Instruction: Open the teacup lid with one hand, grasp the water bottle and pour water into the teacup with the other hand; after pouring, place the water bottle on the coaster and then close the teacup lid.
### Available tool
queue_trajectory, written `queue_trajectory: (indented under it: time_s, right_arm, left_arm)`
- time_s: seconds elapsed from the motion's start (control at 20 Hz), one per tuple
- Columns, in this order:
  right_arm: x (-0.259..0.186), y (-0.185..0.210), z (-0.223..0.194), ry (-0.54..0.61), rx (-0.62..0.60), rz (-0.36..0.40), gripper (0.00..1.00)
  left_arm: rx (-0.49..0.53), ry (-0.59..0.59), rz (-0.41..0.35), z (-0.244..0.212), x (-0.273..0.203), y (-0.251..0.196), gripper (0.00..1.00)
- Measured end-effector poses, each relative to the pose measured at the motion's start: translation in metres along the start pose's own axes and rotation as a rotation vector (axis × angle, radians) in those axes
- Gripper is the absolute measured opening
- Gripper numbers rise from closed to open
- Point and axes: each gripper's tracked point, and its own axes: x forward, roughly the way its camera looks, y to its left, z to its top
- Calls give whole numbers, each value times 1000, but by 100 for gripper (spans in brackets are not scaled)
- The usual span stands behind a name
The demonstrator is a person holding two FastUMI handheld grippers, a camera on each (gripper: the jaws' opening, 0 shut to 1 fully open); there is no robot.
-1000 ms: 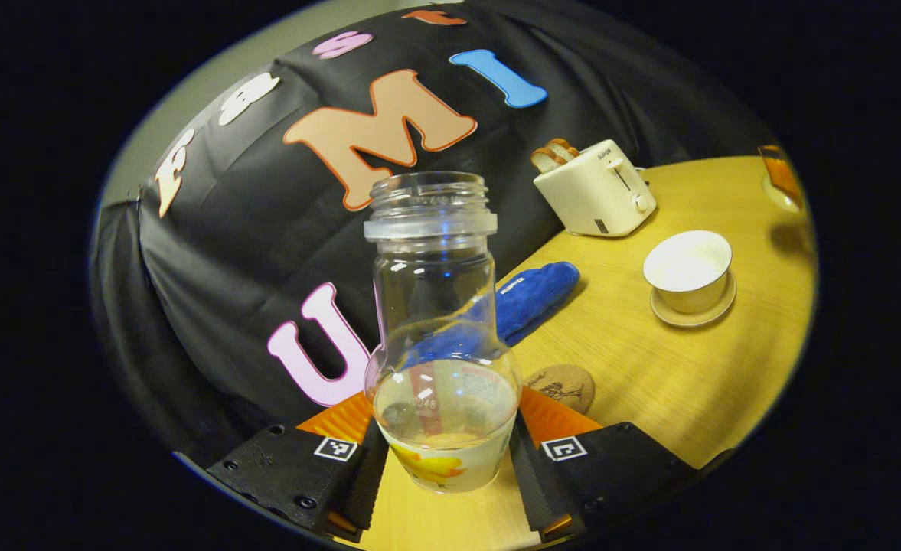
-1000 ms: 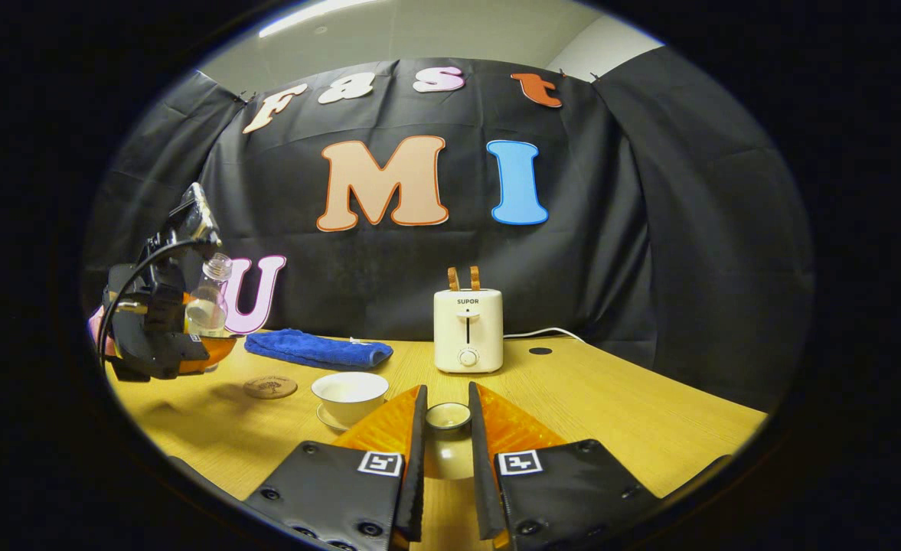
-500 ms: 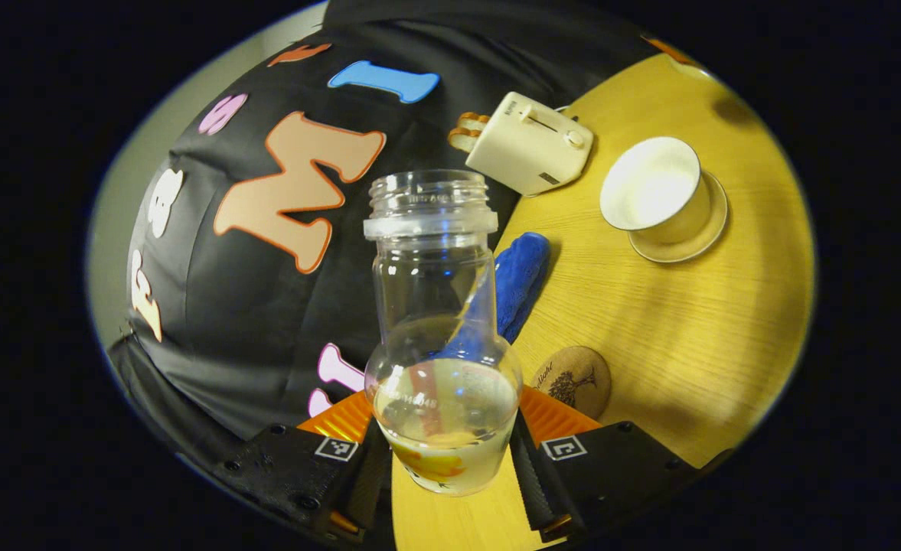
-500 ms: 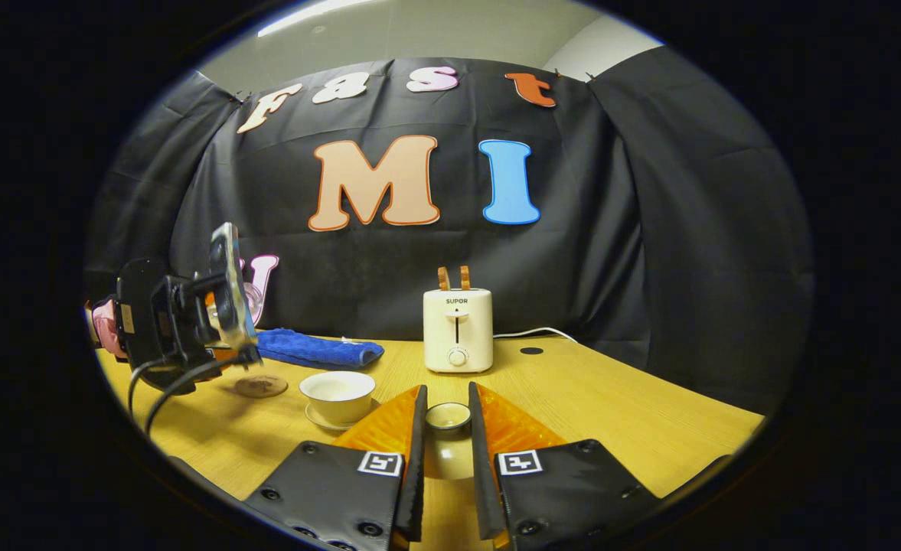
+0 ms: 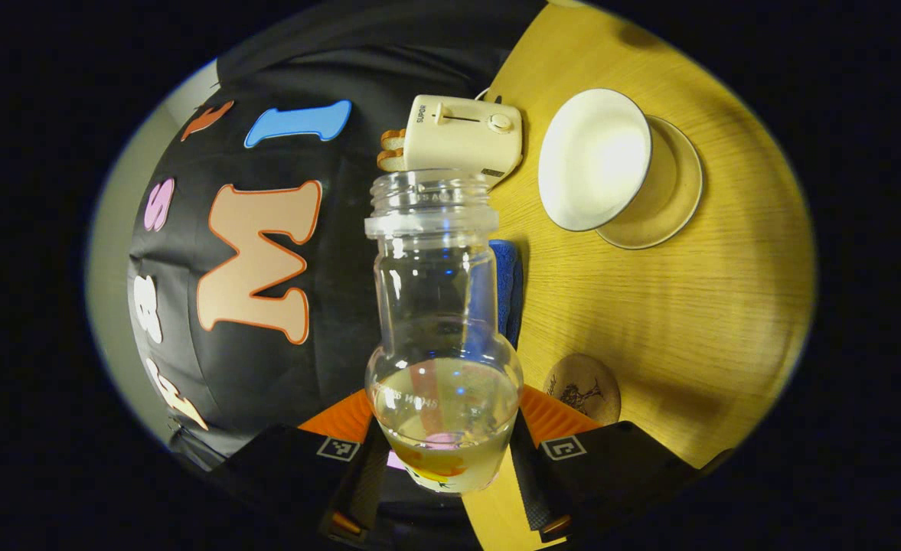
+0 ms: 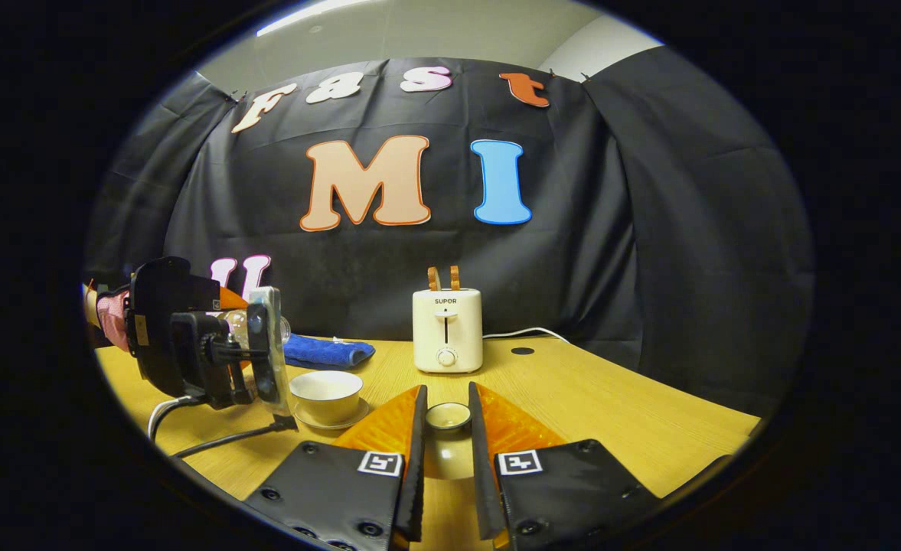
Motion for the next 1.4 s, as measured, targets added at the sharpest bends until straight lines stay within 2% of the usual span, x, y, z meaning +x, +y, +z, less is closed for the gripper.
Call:
queue_trajectory:
  time_s: [0.35, 0.6, 0.8, 1.4]
  right_arm:
    - [0, 0, 0, 0, -1, 0, 31]
    - [-1, 0, 0, 0, -1, 0, 31]
    - [0, 0, 0, 0, 0, 0, 31]
    - [0, 0, 0, 1, 0, 0, 31]
  left_arm:
    - [129, 13, -20, 2, -5, 6, 71]
    - [277, 19, -33, 12, -2, 10, 71]
    - [355, 17, -47, 18, -8, 10, 71]
    - [470, 34, -49, 19, -2, 24, 71]
